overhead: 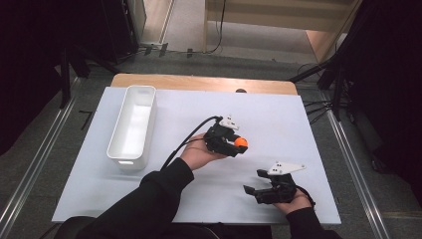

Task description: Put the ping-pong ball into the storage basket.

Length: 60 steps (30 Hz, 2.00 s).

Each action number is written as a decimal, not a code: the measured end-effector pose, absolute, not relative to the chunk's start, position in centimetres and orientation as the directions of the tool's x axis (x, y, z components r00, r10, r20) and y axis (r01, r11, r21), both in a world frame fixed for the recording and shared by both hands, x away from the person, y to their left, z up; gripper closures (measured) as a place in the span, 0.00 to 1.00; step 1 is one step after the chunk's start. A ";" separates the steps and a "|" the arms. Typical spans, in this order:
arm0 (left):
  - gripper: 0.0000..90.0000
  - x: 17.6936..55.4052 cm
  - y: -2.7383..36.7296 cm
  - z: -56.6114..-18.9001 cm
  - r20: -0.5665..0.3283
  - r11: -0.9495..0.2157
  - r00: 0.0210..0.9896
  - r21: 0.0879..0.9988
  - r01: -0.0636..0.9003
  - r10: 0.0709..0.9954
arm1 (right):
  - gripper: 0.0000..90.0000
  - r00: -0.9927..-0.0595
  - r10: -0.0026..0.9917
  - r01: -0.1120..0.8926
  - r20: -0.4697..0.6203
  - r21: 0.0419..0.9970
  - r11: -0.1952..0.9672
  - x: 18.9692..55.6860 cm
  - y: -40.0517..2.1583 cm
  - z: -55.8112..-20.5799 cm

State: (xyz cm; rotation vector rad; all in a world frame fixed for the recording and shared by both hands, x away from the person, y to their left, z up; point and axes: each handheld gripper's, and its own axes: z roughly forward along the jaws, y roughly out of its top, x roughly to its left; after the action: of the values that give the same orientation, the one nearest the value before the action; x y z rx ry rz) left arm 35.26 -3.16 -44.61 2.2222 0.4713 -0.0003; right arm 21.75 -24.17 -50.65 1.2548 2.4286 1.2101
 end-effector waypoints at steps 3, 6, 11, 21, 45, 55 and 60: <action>0.56 35.3 -2.8 -44.6 -0.147 -0.585 0.932 0.743 0.326 0.333 | 0.20 -0.638 0.740 0.617 0.214 0.718 0.324 21.8 -24.2 -50.7; 0.56 35.1 -2.4 -44.5 -0.150 -0.577 0.930 0.747 0.329 0.336 | 0.20 -0.634 0.742 0.620 0.216 0.717 0.320 21.8 -24.2 -50.7; 0.56 35.0 -1.7 -44.2 -0.150 -0.574 0.928 0.749 0.332 0.341 | 0.20 -0.636 0.741 0.619 0.215 0.716 0.324 21.8 -24.2 -50.7; 0.56 34.9 -1.0 -44.3 -0.151 -0.575 0.924 0.744 0.341 0.351 | 0.20 -0.634 0.745 0.616 0.209 0.719 0.322 21.8 -24.2 -50.7; 0.56 34.9 0.5 -44.3 -0.146 -0.568 0.908 0.738 0.363 0.392 | 0.20 -0.636 0.742 0.612 0.211 0.724 0.318 21.7 -24.2 -50.5; 0.56 35.2 1.5 -43.5 -0.179 -0.547 0.894 0.736 0.399 0.412 | 0.20 -0.638 0.739 0.610 0.215 0.727 0.315 21.7 -24.2 -50.4; 0.56 35.4 2.0 -43.0 -0.172 -0.540 0.889 0.740 0.400 0.424 | 0.20 -0.637 0.741 0.610 0.213 0.727 0.315 21.7 -24.2 -50.4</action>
State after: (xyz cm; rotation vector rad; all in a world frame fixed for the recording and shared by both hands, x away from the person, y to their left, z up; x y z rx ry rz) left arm 35.39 2.00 -43.02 2.2014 0.5893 0.0352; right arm 21.72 -24.15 -50.45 1.2511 2.4138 1.2236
